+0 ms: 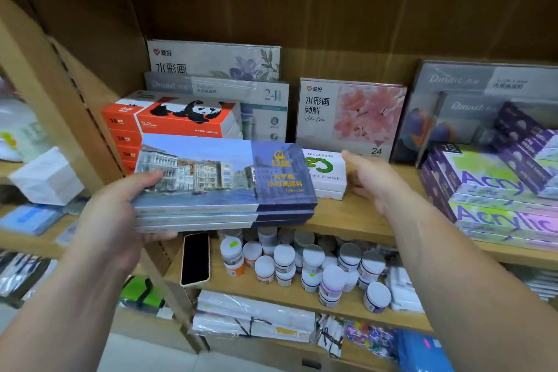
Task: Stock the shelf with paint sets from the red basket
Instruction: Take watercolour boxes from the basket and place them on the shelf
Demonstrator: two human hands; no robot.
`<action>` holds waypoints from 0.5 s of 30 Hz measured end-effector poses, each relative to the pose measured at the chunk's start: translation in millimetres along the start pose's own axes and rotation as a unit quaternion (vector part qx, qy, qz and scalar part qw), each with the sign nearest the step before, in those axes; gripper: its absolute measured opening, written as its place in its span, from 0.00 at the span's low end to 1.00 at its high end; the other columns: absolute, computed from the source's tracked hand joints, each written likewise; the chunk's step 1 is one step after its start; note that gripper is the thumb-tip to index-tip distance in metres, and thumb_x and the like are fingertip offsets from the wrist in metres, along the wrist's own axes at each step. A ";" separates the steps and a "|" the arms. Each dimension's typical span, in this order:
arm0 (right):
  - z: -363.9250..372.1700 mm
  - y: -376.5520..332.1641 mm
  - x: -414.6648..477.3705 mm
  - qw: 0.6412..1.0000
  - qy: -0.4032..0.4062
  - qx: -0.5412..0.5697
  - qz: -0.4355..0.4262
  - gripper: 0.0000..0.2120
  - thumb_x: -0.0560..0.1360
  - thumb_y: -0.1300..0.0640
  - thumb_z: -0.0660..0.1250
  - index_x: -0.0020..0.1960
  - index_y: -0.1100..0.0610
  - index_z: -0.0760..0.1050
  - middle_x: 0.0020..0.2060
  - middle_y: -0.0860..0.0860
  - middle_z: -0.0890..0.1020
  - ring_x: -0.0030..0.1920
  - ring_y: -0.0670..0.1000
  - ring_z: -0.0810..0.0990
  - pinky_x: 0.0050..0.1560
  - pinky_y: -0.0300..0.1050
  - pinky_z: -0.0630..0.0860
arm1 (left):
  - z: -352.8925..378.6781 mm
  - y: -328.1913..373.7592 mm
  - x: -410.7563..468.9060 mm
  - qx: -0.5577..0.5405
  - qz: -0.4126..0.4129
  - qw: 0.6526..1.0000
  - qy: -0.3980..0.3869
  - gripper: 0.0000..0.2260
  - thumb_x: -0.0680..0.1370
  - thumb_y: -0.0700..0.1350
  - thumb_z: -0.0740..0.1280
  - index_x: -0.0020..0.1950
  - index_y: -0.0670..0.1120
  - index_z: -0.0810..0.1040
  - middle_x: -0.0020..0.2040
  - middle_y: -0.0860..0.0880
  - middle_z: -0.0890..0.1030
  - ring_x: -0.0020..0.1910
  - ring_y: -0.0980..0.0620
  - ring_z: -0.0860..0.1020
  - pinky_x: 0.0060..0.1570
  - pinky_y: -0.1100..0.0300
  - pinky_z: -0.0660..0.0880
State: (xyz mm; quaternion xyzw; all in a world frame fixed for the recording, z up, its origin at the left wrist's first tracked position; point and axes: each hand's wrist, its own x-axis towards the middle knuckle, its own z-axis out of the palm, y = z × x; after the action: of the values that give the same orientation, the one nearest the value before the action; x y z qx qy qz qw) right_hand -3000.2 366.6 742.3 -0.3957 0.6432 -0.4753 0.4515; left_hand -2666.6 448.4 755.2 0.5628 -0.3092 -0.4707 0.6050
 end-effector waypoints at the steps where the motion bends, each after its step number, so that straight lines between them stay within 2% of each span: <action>1: 5.3 -0.8 1.6 1.000 -0.014 0.002 0.016 0.12 0.80 0.46 0.69 0.52 0.55 0.79 0.54 0.51 0.85 0.56 0.54 0.81 0.68 0.54 0.75 | -5.1 0.2 -1.1 0.005 0.002 1.000 0.004 0.07 0.78 0.49 0.71 0.48 0.46 0.81 0.44 0.45 0.80 0.33 0.46 0.81 0.21 0.56 0.79; 3: 15.2 -1.8 5.3 0.999 -0.021 0.005 0.029 0.11 0.80 0.47 0.71 0.47 0.55 0.78 0.44 0.51 0.87 0.50 0.54 0.84 0.66 0.54 0.77 | -12.2 -1.4 -2.7 0.003 0.002 1.000 0.016 0.07 0.77 0.50 0.71 0.48 0.46 0.82 0.44 0.45 0.79 0.36 0.45 0.79 0.21 0.56 0.79; 6: 24.4 -2.8 7.7 0.998 0.005 0.037 0.043 0.14 0.79 0.48 0.71 0.56 0.59 0.80 0.42 0.53 0.88 0.47 0.55 0.87 0.61 0.56 0.81 | -15.6 -5.0 -3.0 -0.002 -0.004 0.999 0.033 0.06 0.77 0.49 0.71 0.47 0.47 0.81 0.45 0.45 0.77 0.37 0.44 0.79 0.21 0.56 0.79; 7: 25.2 -2.7 8.2 0.998 0.010 0.049 0.045 0.14 0.79 0.49 0.71 0.57 0.60 0.80 0.42 0.53 0.88 0.44 0.55 0.87 0.57 0.56 0.83 | -14.8 -5.8 -2.6 -0.003 -0.005 0.999 0.034 0.06 0.77 0.49 0.71 0.47 0.47 0.81 0.45 0.45 0.77 0.37 0.44 0.78 0.21 0.56 0.79; 9: 25.7 -3.4 9.3 0.997 0.012 0.063 0.046 0.12 0.80 0.51 0.70 0.56 0.60 0.79 0.39 0.53 0.87 0.36 0.53 0.87 0.42 0.50 0.84 | -11.2 -7.5 -2.1 -0.007 -0.010 0.999 0.034 0.05 0.78 0.48 0.71 0.47 0.47 0.80 0.44 0.45 0.77 0.37 0.44 0.79 0.22 0.56 0.79; 11: 24.8 -5.9 8.3 0.995 0.010 0.081 0.051 0.09 0.81 0.52 0.69 0.54 0.59 0.78 0.39 0.54 0.86 0.29 0.51 0.85 0.28 0.43 0.79 | -8.2 -9.0 -1.3 -0.013 -0.015 0.999 0.033 0.06 0.78 0.49 0.70 0.47 0.47 0.80 0.43 0.46 0.78 0.37 0.44 0.80 0.23 0.55 0.79; 13: 22.5 -7.0 8.5 0.993 0.008 0.107 0.054 0.08 0.82 0.54 0.69 0.55 0.59 0.77 0.40 0.54 0.85 0.29 0.51 0.85 0.21 0.39 0.75 | -6.7 -9.5 -0.4 -0.018 -0.019 0.999 0.030 0.06 0.78 0.49 0.71 0.48 0.48 0.80 0.44 0.46 0.80 0.39 0.44 0.80 0.24 0.54 0.80; 15: 19.9 -6.3 8.9 0.990 0.008 0.129 0.062 0.07 0.82 0.54 0.68 0.54 0.58 0.77 0.42 0.54 0.85 0.35 0.52 0.84 0.22 0.39 0.75 | -7.3 -9.7 0.7 -0.022 -0.022 0.999 0.031 0.06 0.78 0.49 0.71 0.48 0.48 0.81 0.45 0.45 0.80 0.40 0.43 0.81 0.25 0.53 0.81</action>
State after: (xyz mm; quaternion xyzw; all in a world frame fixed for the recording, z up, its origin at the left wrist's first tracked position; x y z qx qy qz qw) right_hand -2983.1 351.7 743.8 -0.2894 0.6033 -0.5288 0.5221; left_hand -2661.9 451.3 744.4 0.5708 -0.2673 -0.4729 0.6158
